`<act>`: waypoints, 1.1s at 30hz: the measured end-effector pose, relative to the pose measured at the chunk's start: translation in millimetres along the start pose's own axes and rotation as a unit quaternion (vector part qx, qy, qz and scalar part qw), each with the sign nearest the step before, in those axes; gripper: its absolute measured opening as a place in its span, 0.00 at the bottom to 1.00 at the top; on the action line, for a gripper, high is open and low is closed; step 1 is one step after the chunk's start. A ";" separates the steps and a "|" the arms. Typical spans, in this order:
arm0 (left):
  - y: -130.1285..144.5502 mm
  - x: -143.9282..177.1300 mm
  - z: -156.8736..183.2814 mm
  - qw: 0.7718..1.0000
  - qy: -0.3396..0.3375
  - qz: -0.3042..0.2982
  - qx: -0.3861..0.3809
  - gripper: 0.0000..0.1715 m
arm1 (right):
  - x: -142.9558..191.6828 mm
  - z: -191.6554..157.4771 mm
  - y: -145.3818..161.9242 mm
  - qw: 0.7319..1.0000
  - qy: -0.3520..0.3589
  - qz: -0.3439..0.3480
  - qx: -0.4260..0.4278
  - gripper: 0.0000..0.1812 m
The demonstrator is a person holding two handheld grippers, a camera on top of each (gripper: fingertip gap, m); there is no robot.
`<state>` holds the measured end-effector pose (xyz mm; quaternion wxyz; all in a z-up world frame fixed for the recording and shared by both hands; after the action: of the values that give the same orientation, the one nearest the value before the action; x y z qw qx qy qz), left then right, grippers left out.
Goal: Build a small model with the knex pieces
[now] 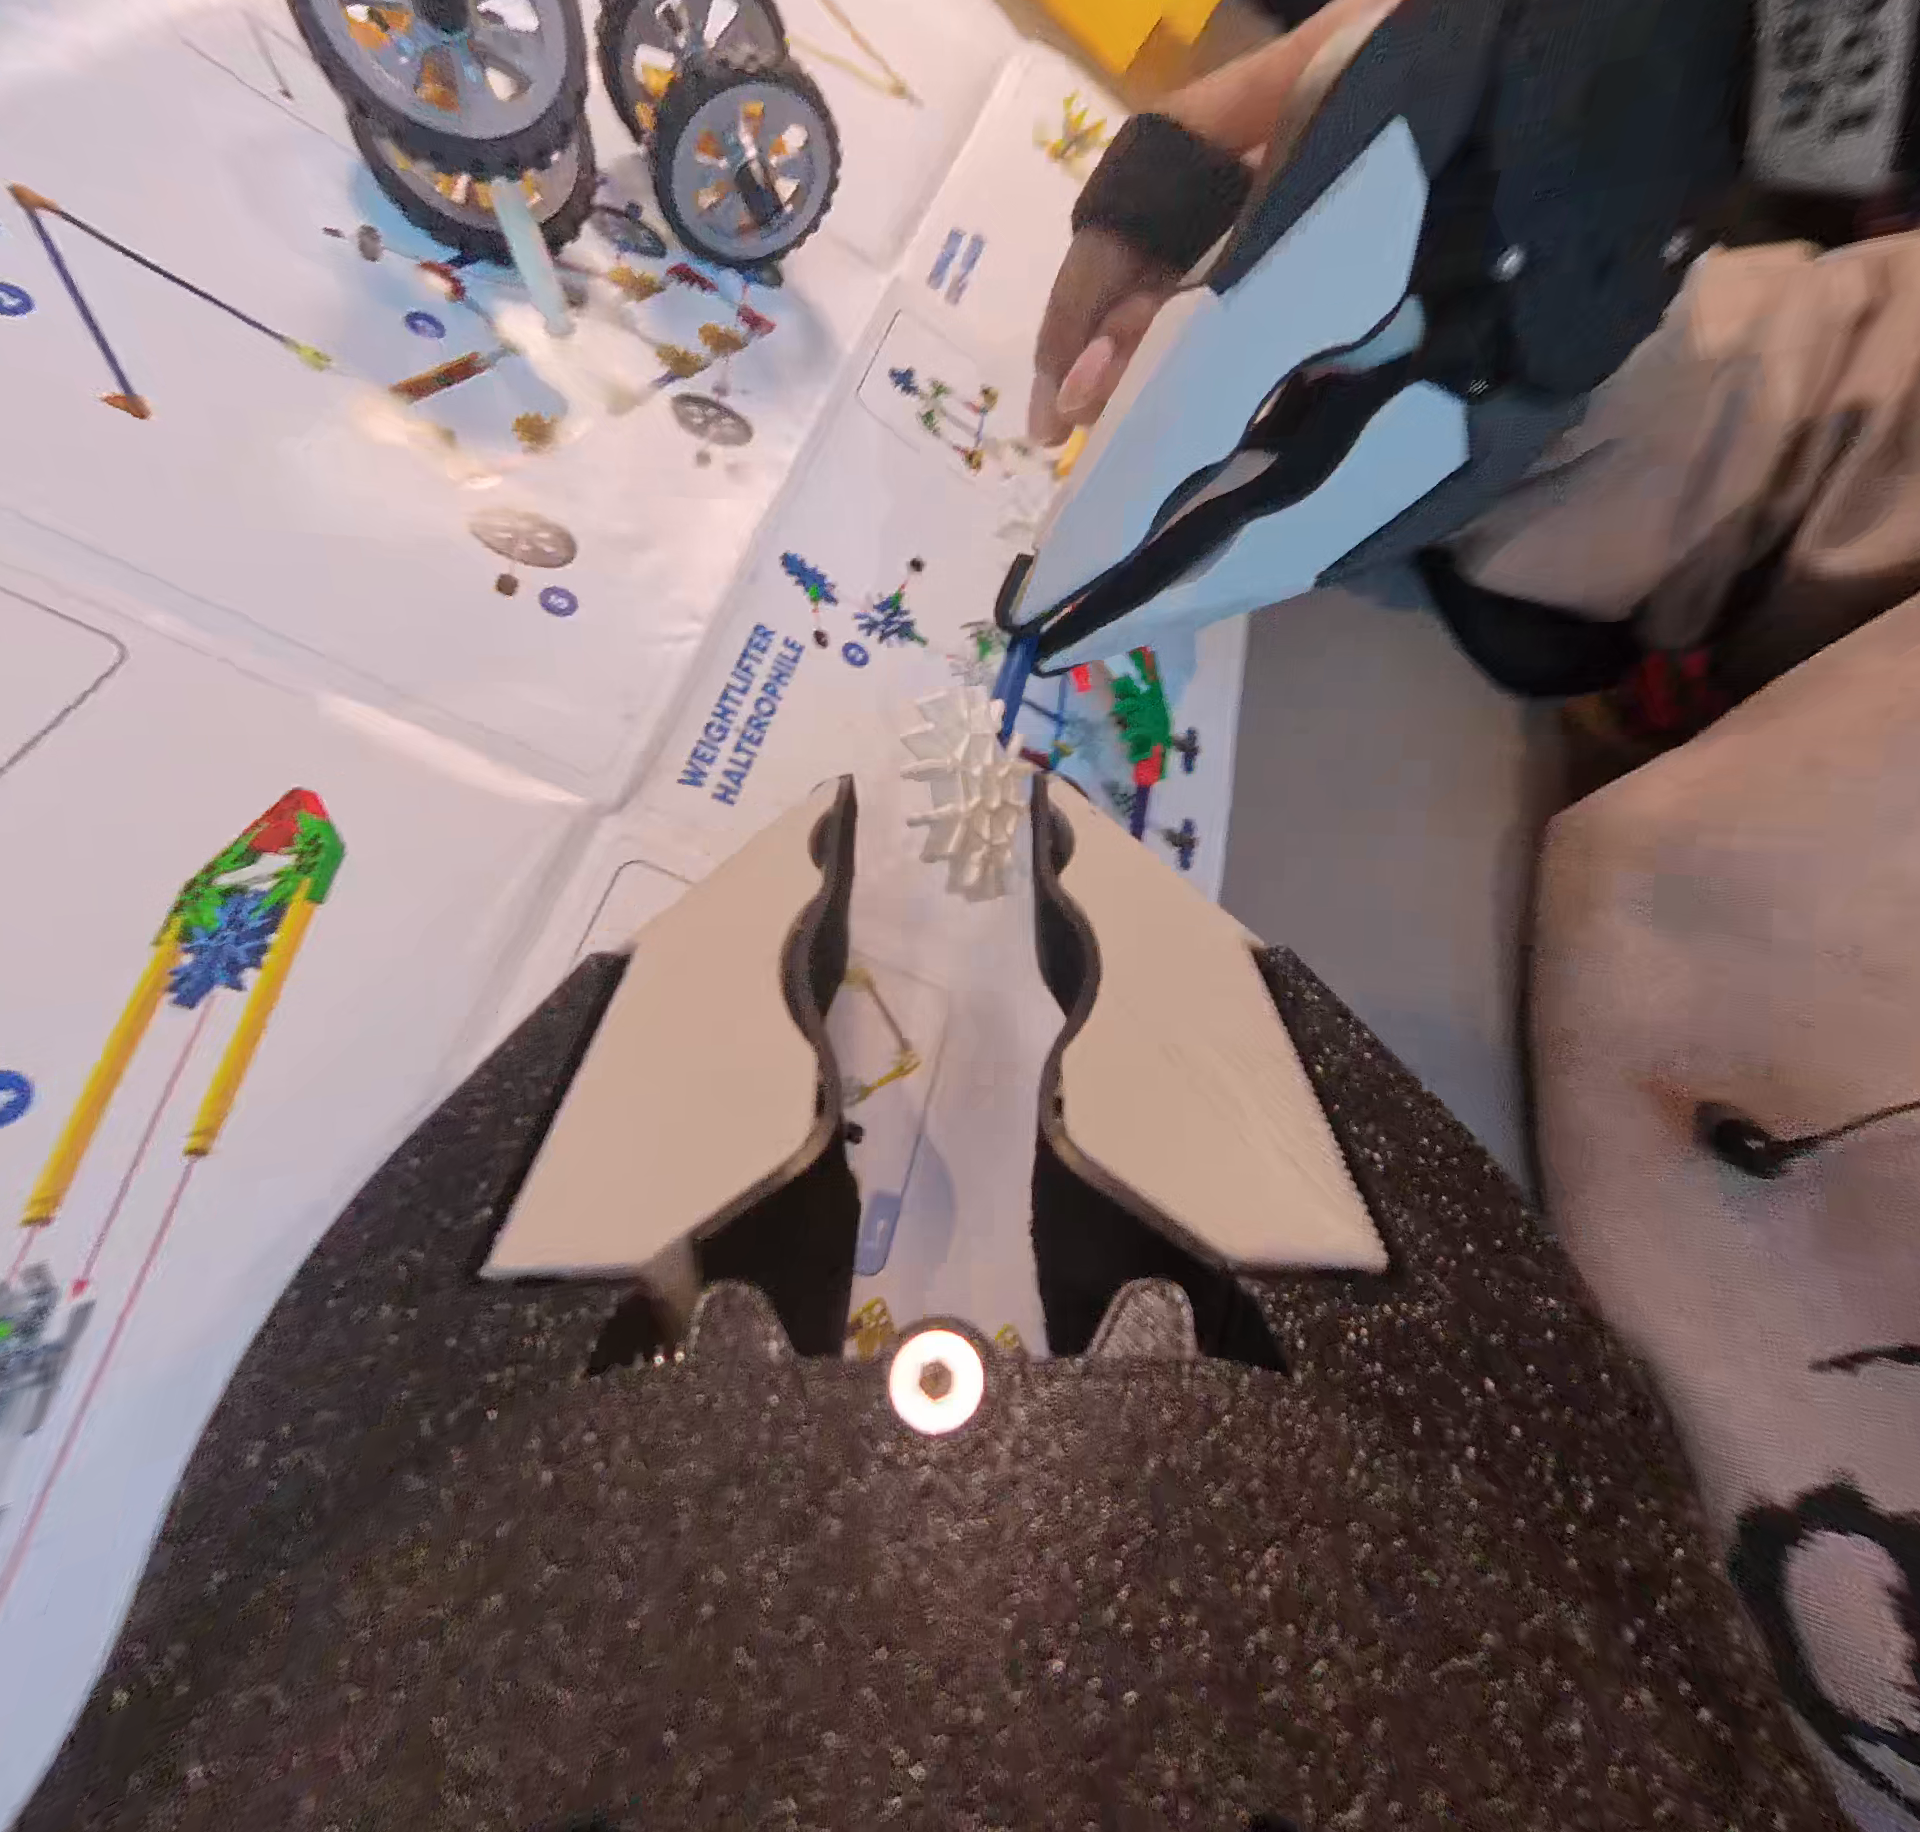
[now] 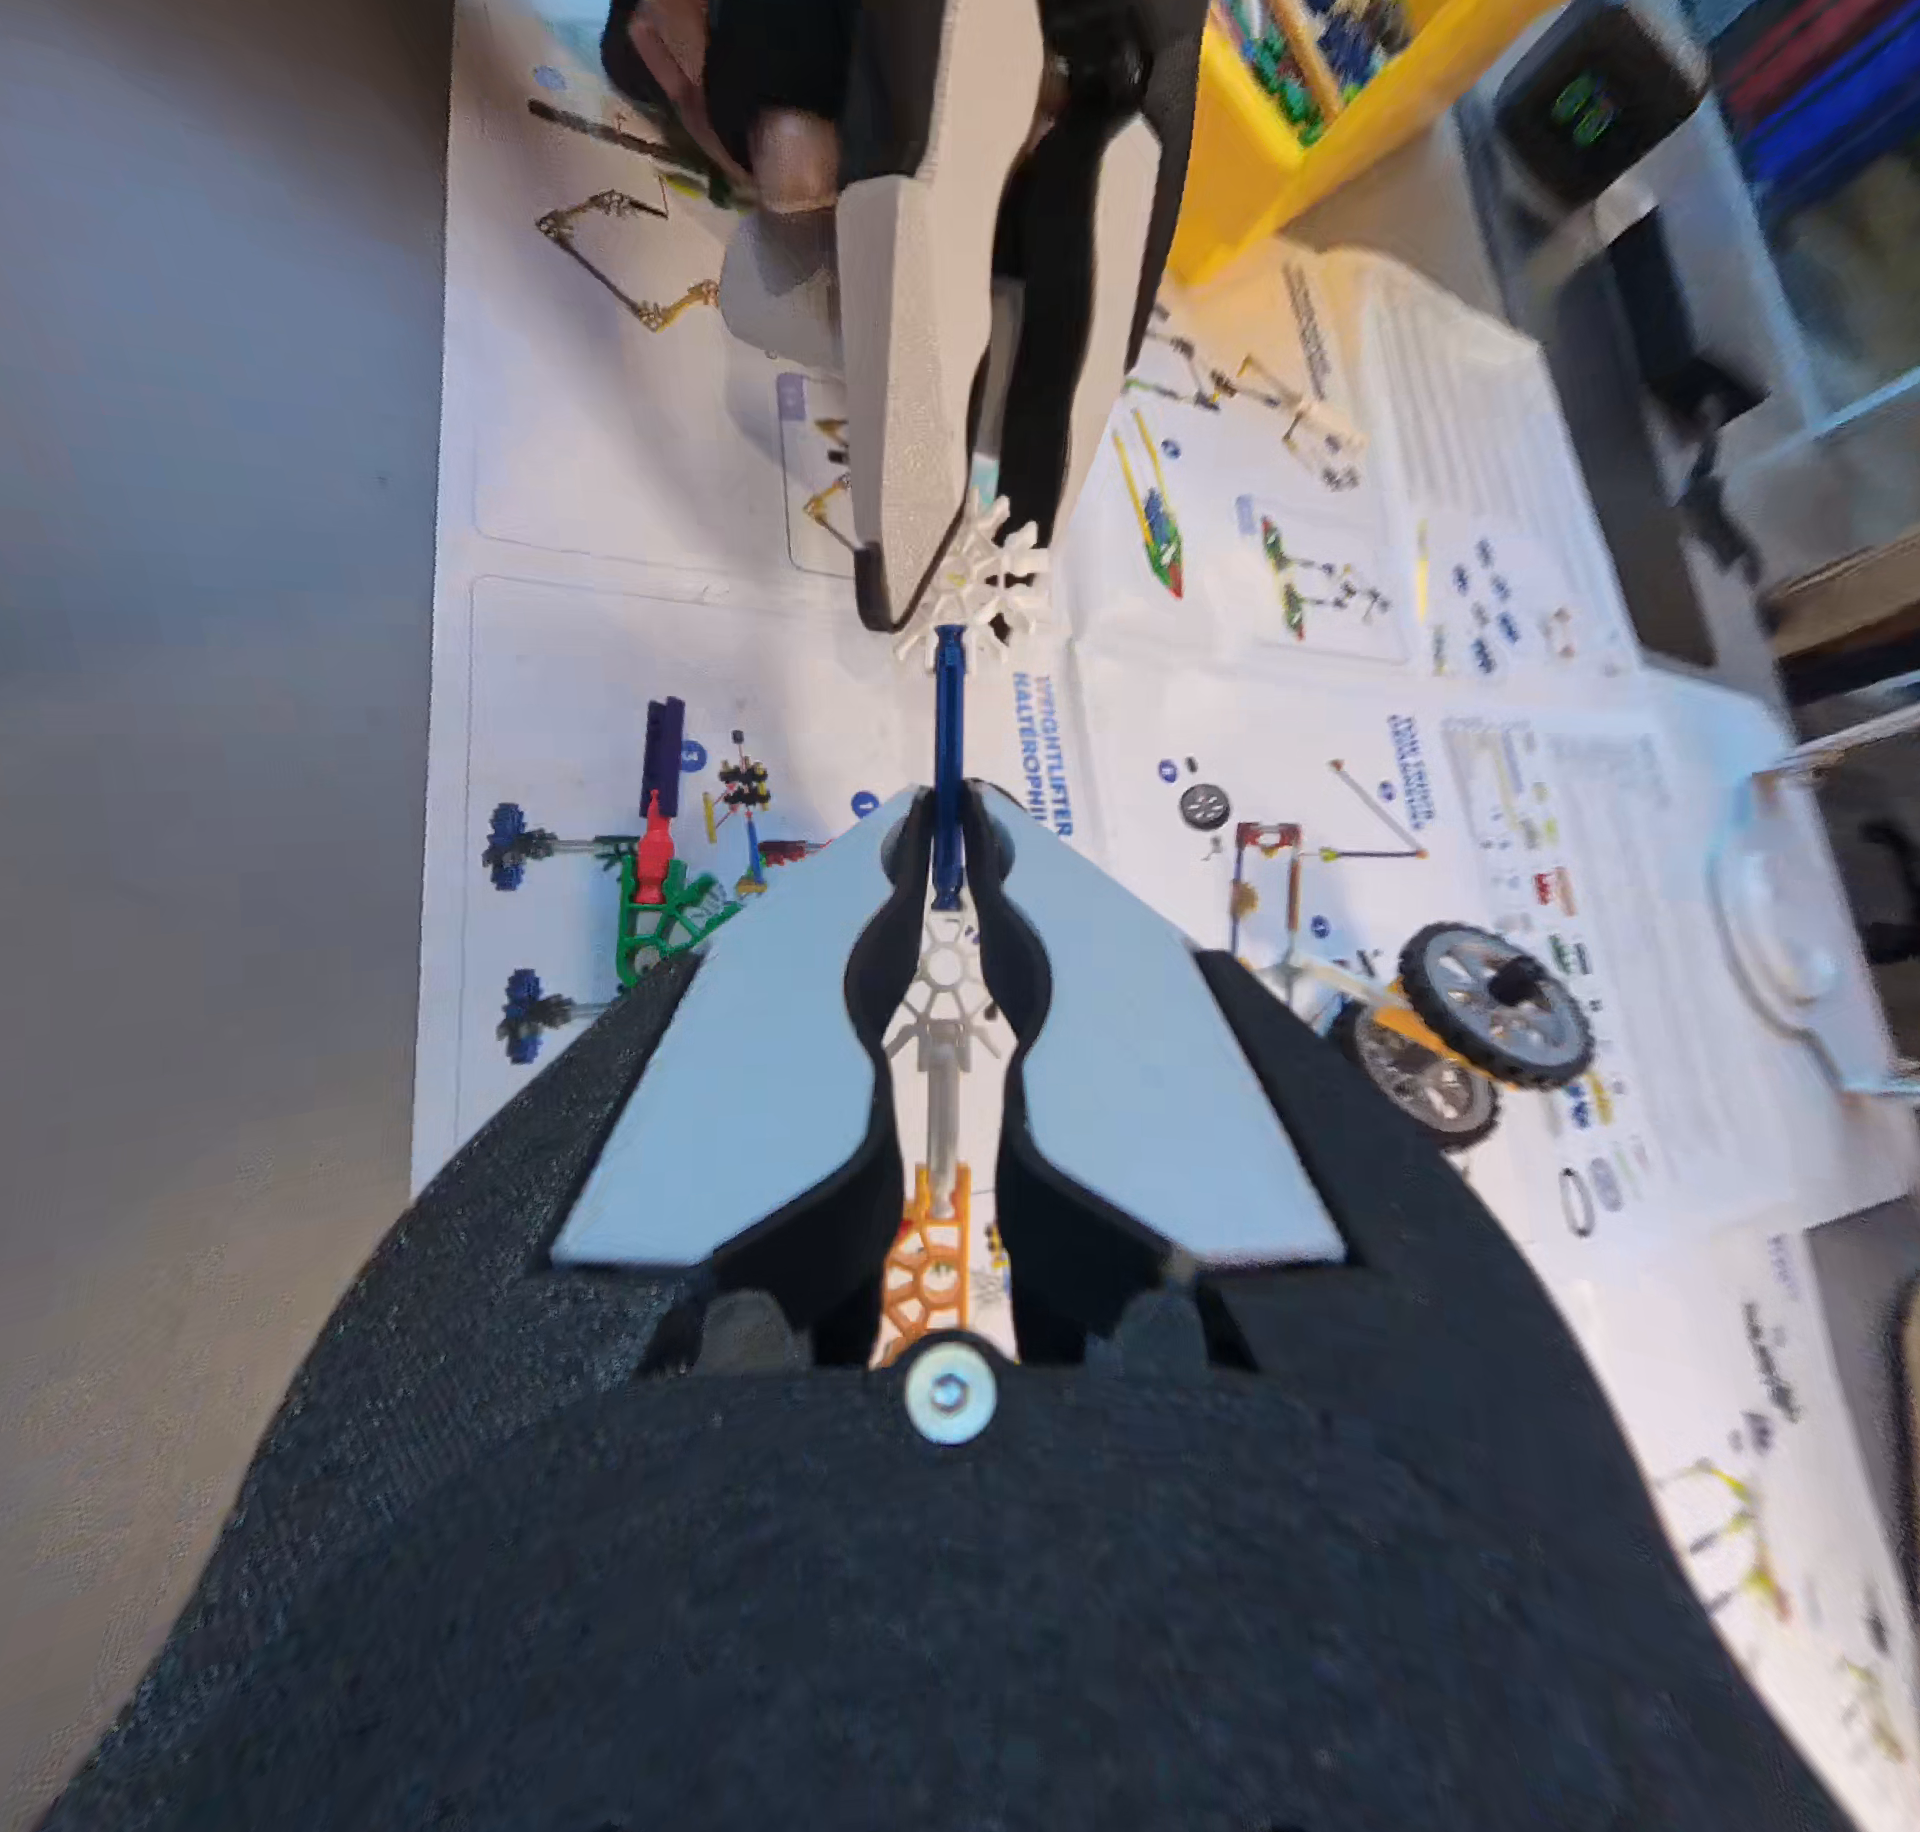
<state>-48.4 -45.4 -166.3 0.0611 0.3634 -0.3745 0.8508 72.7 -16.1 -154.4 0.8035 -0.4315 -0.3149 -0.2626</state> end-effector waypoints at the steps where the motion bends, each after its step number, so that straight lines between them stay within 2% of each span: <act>1: -3.1 3.1 4.2 0.999 0.041 0.020 0.010 0.10 | 4.3 1.0 -1.5 1.000 0.015 0.009 0.013 0.02; 4: -9.4 10.3 14.6 0.994 0.098 0.052 0.001 0.03 | 12.7 0.5 -3.1 0.999 0.014 0.038 0.023 0.02; 7: -10.4 10.3 20.9 0.995 0.069 0.046 -0.046 0.02 | 16.8 -1.1 -1.9 0.998 -0.033 0.057 -0.013 0.03; 10: -13.3 10.5 32.0 0.992 0.052 0.046 -0.102 0.02 | 17.6 -2.2 -2.0 0.988 -0.109 0.076 -0.075 0.18; 12: -13.9 8.1 38.2 0.990 0.054 0.046 -0.124 0.02 | 16.9 -4.4 -1.1 0.979 -0.153 0.085 -0.100 0.16; 14: -14.3 5.6 41.5 0.988 0.054 0.047 -0.136 0.02 | 17.4 -8.7 -1.1 0.971 -0.191 0.094 -0.109 0.04; 18: -19.3 6.2 37.6 0.989 0.025 0.066 -0.127 0.02 | 15.8 1.2 0.7 0.970 -0.173 0.089 -0.148 0.01; 23: -30.4 9.9 22.8 0.983 -0.106 0.098 -0.109 0.03 | 5.6 18.3 1.2 0.964 -0.097 0.071 -0.239 0.01; 25: -35.1 8.8 19.0 0.970 -0.184 0.106 -0.114 0.02 | -0.1 22.3 0.7 0.954 -0.067 0.065 -0.284 0.01; 27: -40.5 4.3 17.0 0.945 -0.283 0.094 -0.138 0.02 | -5.3 25.7 0.6 0.943 -0.043 0.058 -0.326 0.01; 30: -51.3 -0.5 20.0 0.881 -0.421 0.073 -0.204 0.02 | -5.7 33.4 -2.3 0.927 -0.020 0.064 -0.370 0.02; 32: -57.8 -0.5 22.8 0.843 -0.475 0.066 -0.245 0.02 | -1.7 40.6 -2.1 0.914 -0.026 0.080 -0.397 0.01; 33: -60.3 -0.2 22.6 0.834 -0.485 0.063 -0.254 0.02 | -1.1 42.9 -1.4 0.909 -0.030 0.088 -0.406 0.01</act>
<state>-12.6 -17.8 -120.4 -0.0918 0.6769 -0.5810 0.4425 59.0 20.2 -136.1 0.5689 -0.7540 -0.1664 -0.2832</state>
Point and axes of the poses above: each gripper's, where its closed fingertips meet, x back along the fingers, y out of its underside, z = x × y across the jaws, the point moved 6 cm from there along x, back along the fingers, and after that the axes turned 13 degrees about -z, right-handed, at the moved point
